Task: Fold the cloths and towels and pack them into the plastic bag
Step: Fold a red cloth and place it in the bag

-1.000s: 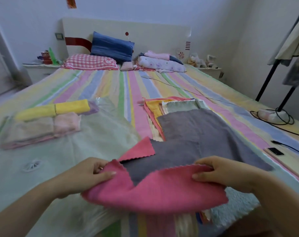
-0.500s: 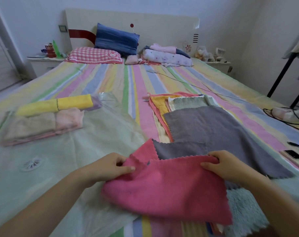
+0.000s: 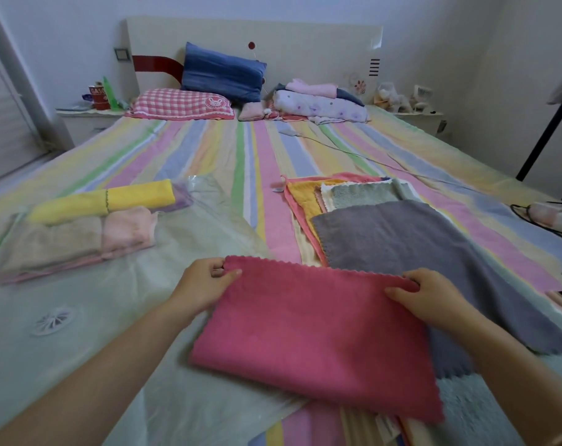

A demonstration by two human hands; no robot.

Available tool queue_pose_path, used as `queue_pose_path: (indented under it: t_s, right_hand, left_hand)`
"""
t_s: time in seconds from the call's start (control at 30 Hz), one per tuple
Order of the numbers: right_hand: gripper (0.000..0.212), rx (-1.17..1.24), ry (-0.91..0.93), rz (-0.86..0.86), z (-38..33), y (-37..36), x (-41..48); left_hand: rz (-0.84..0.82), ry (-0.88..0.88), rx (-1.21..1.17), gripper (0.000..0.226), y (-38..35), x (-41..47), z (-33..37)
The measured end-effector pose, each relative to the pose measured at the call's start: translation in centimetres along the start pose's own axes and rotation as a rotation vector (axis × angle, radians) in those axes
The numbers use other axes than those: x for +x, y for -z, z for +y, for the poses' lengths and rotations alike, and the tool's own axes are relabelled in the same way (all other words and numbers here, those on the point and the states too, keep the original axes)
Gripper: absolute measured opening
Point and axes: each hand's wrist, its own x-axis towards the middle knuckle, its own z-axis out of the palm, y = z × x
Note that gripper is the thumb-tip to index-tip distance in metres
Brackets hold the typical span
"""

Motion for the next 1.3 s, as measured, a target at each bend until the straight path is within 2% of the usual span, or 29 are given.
queue_pose_path:
  t_s: [0.13,0.2,0.27,0.33,0.5,0.67,0.8,0.83,0.93,0.97,1.0,1.1,1.2,1.3]
  right_hand:
    - [0.015,0.186,-0.117,-0.054,0.6,-0.9,1.3]
    - [0.008,0.361,-0.173,-0.055,0.8,-1.4,1.6]
    - [0.008,0.575,-0.224,-0.078,0.8,-1.5,1.6]
    - [0.008,0.692,-0.242,-0.114,0.7,-1.4,1.6]
    - [0.012,0.749,-0.213,-0.186,0.4,-1.3,1.0]
    - [0.017,0.84,-0.118,-0.018,-1.1,-1.5,0.2]
    - [0.02,0.891,0.067,-0.021,-4.0,-0.3,-1.2]
    - [0.025,0.897,0.125,-0.052,-4.9,0.1,-1.7]
    - [0.052,0.94,0.268,-0.167,-7.5,1.0,-3.0]
    - [0.055,0.982,0.297,-0.195,-8.6,1.2,-3.4]
    - [0.05,1.025,0.323,-0.213,-9.7,1.3,-3.6]
    - [0.016,1.136,0.275,-0.208,-13.1,1.1,-3.1]
    - [0.022,1.032,0.168,-0.229,-15.7,-1.4,-0.1]
    - [0.028,0.876,0.042,-0.268,-17.2,-6.9,4.0]
  left_hand:
    - [-0.018,0.117,-0.091,0.011,-1.0,1.2,0.7]
    - [-0.047,0.176,-0.122,0.012,-1.4,1.6,0.8]
    - [-0.08,0.229,-0.183,0.015,-1.5,2.0,0.9]
    - [-0.104,0.253,-0.211,0.016,-1.6,2.1,1.2]
    - [-0.027,0.188,-0.197,0.01,-1.7,1.5,1.7]
    - [0.07,0.06,-0.287,0.008,1.6,-1.5,2.1]
    - [0.117,0.015,-0.347,0.011,6.2,-5.5,1.9]
    - [0.129,0.012,-0.39,0.02,7.5,-6.7,2.0]
    - [0.153,-0.021,-0.431,0.071,11.2,-10.4,2.6]
    - [0.161,-0.036,-0.444,0.075,12.1,-11.4,2.8]
    - [0.17,-0.043,-0.459,0.069,13.0,-12.2,3.0]
    - [0.233,-0.019,-0.509,0.027,15.0,-13.0,3.2]
    - [0.314,0.055,-0.393,0.018,16.5,-11.3,2.0]
    - [0.346,0.133,-0.167,0.006,17.3,-7.7,-1.4]
